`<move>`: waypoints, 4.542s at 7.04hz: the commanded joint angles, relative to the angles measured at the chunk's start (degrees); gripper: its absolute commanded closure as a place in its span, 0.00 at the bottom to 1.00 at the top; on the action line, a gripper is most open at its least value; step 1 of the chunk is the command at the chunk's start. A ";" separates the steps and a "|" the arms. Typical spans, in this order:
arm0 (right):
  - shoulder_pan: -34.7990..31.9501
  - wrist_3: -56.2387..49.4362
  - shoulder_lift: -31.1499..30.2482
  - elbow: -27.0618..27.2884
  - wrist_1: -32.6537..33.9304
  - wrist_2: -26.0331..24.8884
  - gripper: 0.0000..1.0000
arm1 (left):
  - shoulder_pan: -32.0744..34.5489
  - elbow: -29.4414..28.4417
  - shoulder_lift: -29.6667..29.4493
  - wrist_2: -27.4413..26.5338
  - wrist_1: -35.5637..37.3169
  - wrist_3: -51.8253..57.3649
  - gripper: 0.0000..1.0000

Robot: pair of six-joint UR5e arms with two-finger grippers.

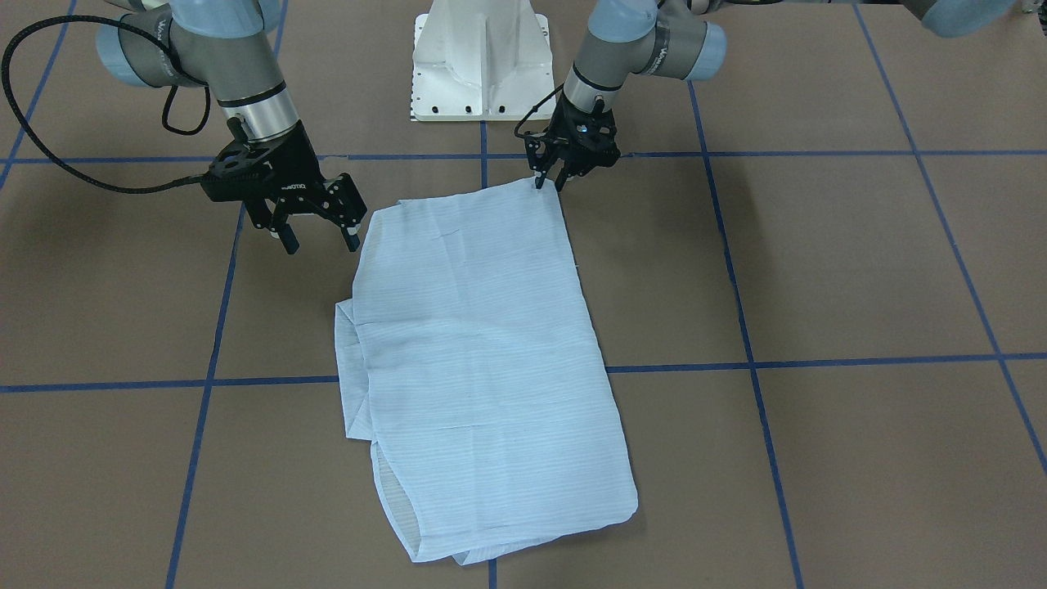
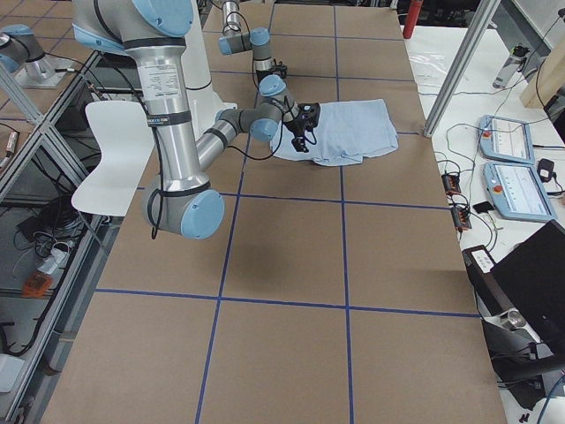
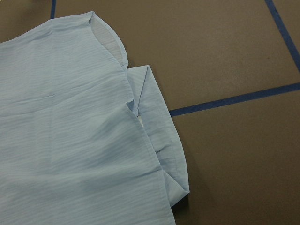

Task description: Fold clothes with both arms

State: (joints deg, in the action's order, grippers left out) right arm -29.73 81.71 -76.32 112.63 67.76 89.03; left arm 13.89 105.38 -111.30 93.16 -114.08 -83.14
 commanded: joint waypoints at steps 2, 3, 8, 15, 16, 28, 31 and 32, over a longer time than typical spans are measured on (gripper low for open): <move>0.11 0.03 0.20 -0.22 0.00 0.00 0.00 | -0.09 0.00 -0.06 0.00 0.00 0.00 0.58; 0.11 -0.06 0.20 -0.22 0.00 0.00 0.00 | -0.09 -0.35 -0.06 0.00 0.00 0.00 0.58; 0.11 0.03 0.29 -0.13 -0.09 0.00 0.00 | -0.09 -1.32 -1.11 -0.18 -0.09 0.00 1.00; 8.61 22.76 2.92 0.75 4.72 -7.98 0.02 | 0.26 -0.44 -1.11 -1.76 -0.09 -0.09 1.00; 11.77 26.27 3.27 0.58 6.83 -11.57 0.02 | 0.18 -0.44 -1.11 -1.84 -0.09 -0.09 1.00; 20.23 46.88 10.31 -7.60 13.18 -16.79 0.95 | 0.00 -0.18 -1.02 -1.85 -0.18 -0.26 1.00; 20.24 46.35 10.31 -6.90 14.14 -18.97 1.00 | 0.00 -0.09 -1.11 -1.85 -0.18 -0.26 1.00; 20.15 45.74 10.48 -5.16 15.98 -19.07 1.00 | 0.00 0.78 -1.11 -1.76 -0.18 -0.26 1.00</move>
State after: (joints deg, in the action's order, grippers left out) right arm -9.51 128.07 -65.94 105.99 82.18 70.58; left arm 13.89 105.50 -112.40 91.34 -114.26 -83.41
